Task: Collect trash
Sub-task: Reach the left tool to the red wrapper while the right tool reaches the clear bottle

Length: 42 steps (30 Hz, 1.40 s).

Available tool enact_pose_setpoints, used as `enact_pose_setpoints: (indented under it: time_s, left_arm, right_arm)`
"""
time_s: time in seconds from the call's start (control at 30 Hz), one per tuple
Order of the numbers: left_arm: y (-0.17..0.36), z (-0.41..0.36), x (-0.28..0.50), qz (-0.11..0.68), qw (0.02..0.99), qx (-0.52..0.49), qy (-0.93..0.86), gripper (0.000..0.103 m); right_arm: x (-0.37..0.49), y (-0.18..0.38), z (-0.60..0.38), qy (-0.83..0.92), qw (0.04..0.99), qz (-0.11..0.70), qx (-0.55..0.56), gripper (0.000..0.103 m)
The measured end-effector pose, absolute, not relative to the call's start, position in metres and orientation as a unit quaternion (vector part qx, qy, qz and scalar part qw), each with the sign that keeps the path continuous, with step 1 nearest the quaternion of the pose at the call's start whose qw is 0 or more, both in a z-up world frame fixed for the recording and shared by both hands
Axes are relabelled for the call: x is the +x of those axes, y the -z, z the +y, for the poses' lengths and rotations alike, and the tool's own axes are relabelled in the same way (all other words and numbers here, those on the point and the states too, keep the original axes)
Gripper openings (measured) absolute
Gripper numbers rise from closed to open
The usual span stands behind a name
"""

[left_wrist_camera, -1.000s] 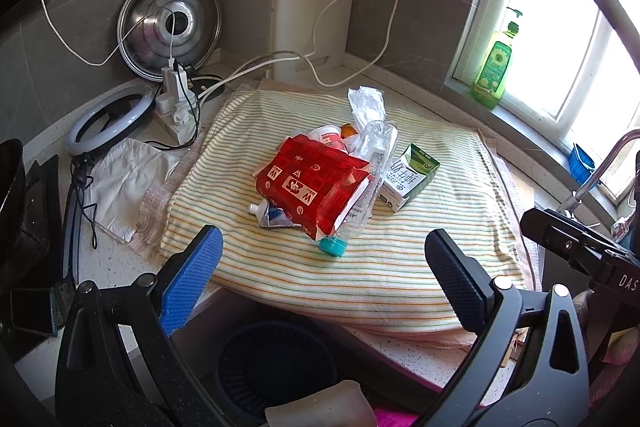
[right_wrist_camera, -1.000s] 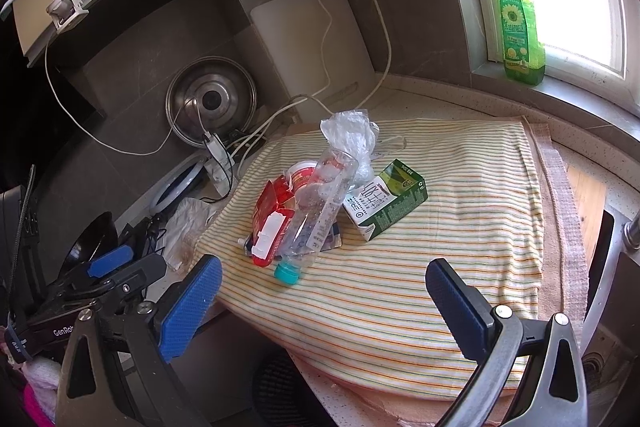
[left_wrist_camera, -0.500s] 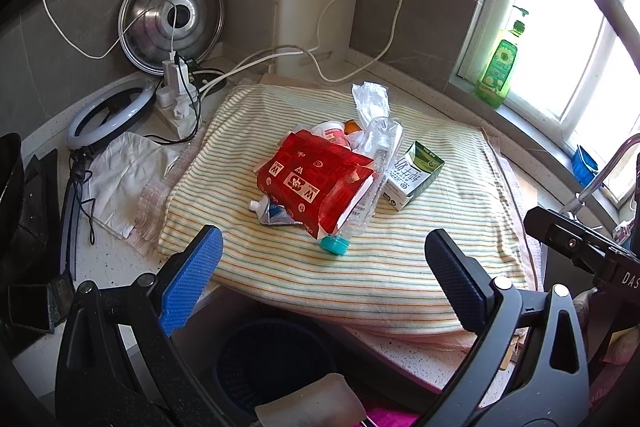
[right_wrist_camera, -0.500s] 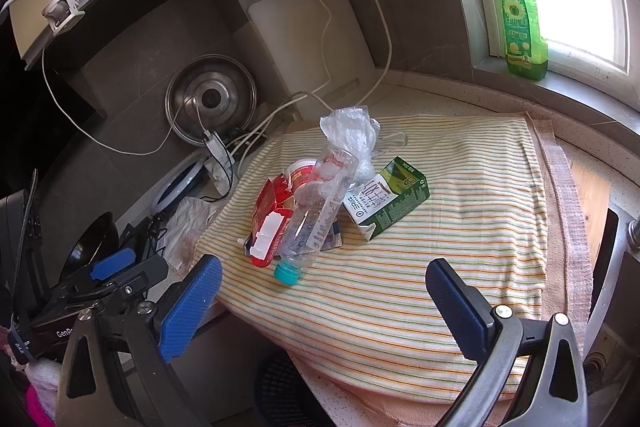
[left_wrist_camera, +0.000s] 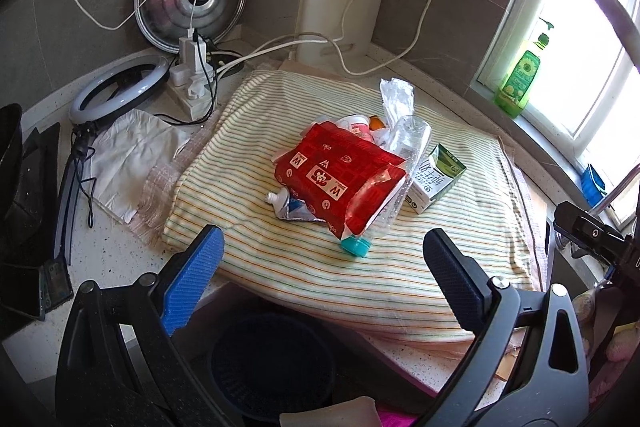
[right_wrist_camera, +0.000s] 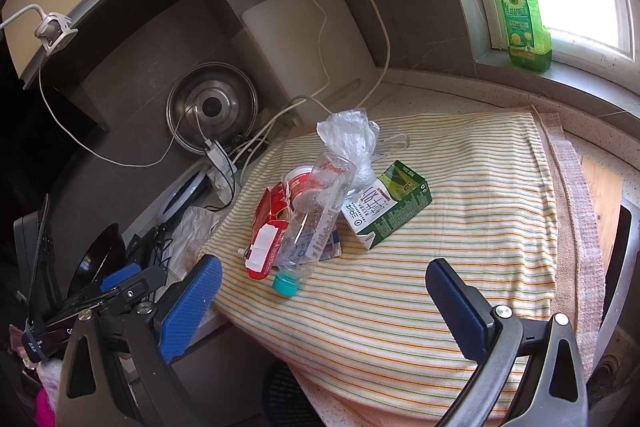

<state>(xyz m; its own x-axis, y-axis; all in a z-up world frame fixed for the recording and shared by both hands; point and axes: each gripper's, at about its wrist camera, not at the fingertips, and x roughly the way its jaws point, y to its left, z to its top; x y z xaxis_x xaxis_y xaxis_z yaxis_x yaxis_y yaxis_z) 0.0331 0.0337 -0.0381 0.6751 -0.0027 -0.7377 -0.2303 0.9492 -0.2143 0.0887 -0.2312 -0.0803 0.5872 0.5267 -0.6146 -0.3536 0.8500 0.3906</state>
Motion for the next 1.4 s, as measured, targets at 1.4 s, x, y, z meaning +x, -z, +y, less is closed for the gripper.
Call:
enact_pose_setpoints:
  time_s: [1.4]
  left_arm:
    - [0.094,-0.041,0.133,0.459,0.888,0.022,-0.012,0.079]
  right_arm:
    - [0.252,0.138,-0.184,-0.312,0.782,0.506,0.188,0.087]
